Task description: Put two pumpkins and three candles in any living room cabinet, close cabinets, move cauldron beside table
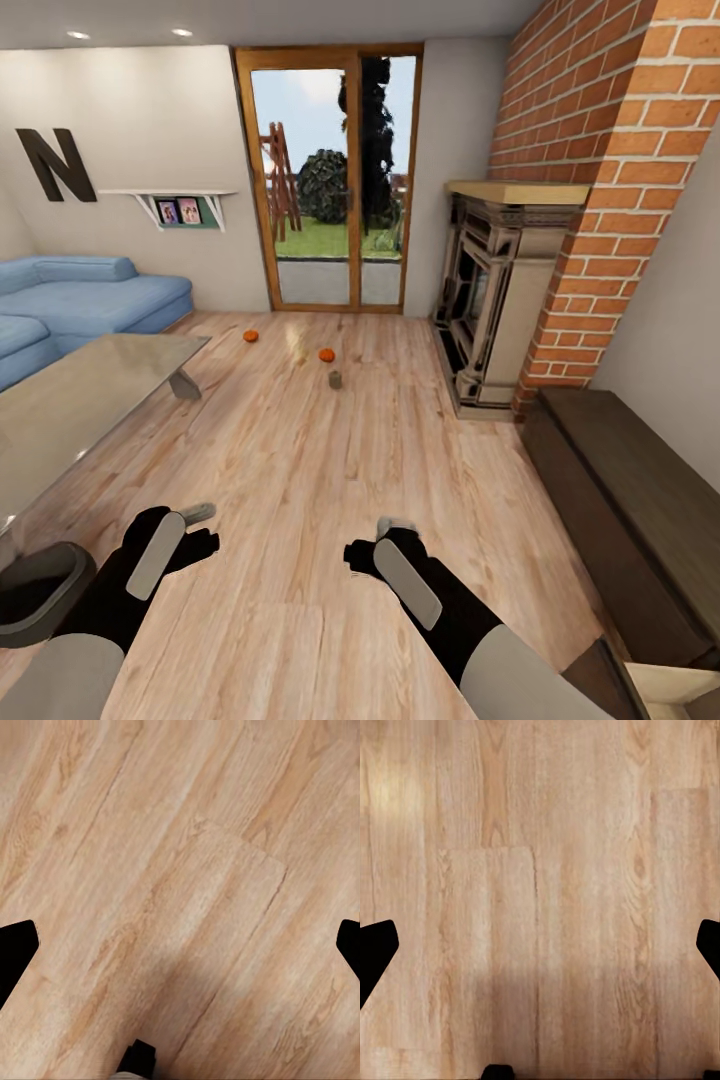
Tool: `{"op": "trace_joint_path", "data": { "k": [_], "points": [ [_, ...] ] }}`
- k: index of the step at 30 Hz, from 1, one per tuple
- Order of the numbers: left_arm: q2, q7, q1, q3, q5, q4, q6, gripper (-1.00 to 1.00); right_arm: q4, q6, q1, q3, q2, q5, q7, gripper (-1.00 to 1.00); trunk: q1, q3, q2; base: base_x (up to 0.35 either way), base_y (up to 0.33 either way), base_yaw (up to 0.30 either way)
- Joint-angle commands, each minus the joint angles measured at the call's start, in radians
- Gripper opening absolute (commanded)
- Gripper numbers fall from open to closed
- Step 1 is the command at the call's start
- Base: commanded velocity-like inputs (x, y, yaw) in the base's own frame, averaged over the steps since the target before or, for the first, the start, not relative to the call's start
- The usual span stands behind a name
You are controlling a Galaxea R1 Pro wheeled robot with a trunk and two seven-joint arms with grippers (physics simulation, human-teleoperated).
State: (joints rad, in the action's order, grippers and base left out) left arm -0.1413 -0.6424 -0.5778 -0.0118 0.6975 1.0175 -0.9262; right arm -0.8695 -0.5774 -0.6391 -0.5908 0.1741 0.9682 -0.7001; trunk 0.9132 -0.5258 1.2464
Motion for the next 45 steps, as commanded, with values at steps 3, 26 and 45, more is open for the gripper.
{"op": "trace_joint_path", "data": {
  "k": [3, 26, 45],
  "points": [
    [-0.004, -0.007, 0.0, -0.003, 0.009, -0.061, 0.006, 1.0, 0.023, 0.063, 0.021, -0.004, -0.006, 0.004, -0.005, 1.0, 0.001, -0.001, 0.001, 0.309, 0.182, 0.0],
    [-0.062, 0.247, -0.002, 0.07, -0.081, -0.458, 0.343, 1.0, 0.414, 0.369, 0.07, -0.017, -0.009, -0.092, 0.249, 1.0, 0.001, -0.001, 0.001, 0.302, 0.19, 0.0],
    [-0.065, 0.273, -0.01, 0.075, -0.096, -0.311, 0.177, 1.0, 0.48, 0.488, 0.072, -0.017, -0.01, -0.129, 0.311, 1.0, 0.001, -0.001, 0.001, 0.303, 0.11, 0.0]
  ]
}}
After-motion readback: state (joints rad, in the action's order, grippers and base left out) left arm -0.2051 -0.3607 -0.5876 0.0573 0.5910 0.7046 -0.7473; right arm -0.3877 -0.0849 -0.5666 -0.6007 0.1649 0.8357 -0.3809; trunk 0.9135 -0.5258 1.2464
